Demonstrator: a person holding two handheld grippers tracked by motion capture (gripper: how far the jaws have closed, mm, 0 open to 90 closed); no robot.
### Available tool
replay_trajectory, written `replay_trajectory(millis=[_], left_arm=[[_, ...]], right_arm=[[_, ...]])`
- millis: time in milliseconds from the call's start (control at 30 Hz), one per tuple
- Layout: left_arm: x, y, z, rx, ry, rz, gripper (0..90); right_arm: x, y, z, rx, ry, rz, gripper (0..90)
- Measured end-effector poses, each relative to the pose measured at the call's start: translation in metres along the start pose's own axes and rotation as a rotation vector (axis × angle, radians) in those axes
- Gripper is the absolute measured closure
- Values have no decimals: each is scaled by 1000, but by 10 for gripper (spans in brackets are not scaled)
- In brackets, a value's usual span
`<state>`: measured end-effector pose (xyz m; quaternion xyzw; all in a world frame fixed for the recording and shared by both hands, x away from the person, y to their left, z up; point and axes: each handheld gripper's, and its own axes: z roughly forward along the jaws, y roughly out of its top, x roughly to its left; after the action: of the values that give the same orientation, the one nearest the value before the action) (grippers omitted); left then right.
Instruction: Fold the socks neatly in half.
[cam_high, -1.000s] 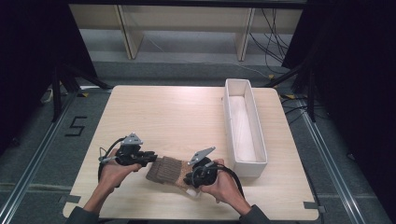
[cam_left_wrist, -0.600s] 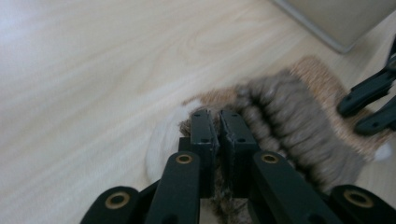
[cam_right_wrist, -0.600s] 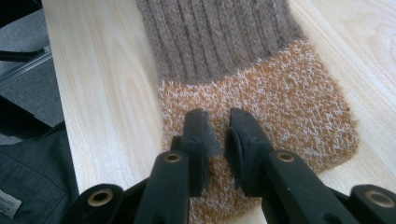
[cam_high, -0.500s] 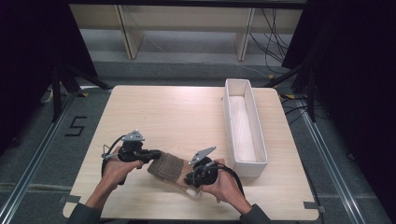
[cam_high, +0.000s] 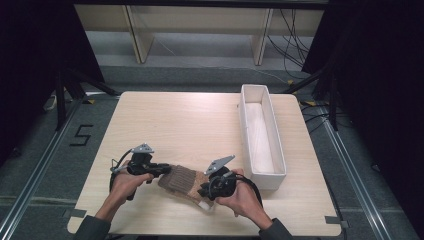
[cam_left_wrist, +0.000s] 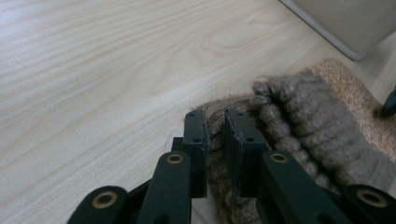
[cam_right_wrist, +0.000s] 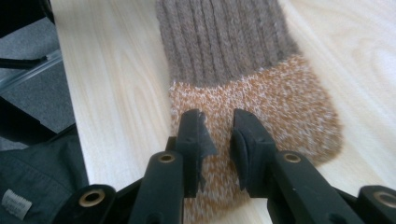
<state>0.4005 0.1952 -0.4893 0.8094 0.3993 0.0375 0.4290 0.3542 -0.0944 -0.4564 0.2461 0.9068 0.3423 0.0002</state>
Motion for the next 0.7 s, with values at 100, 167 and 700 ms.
replay_trajectory(millis=[100, 167, 700], left_arm=[[-1, -3, -1, -10, 2, -16, 792], [-1, -4, -2, 1, -2, 0, 795], [-2, -9, -3, 2, 3, -9, 793]], right_arm=[[2, -2, -4, 9, -3, -7, 757], [3, -4, 1, 25, -15, -12, 769], [3, 3, 4, -19, -29, -8, 755]])
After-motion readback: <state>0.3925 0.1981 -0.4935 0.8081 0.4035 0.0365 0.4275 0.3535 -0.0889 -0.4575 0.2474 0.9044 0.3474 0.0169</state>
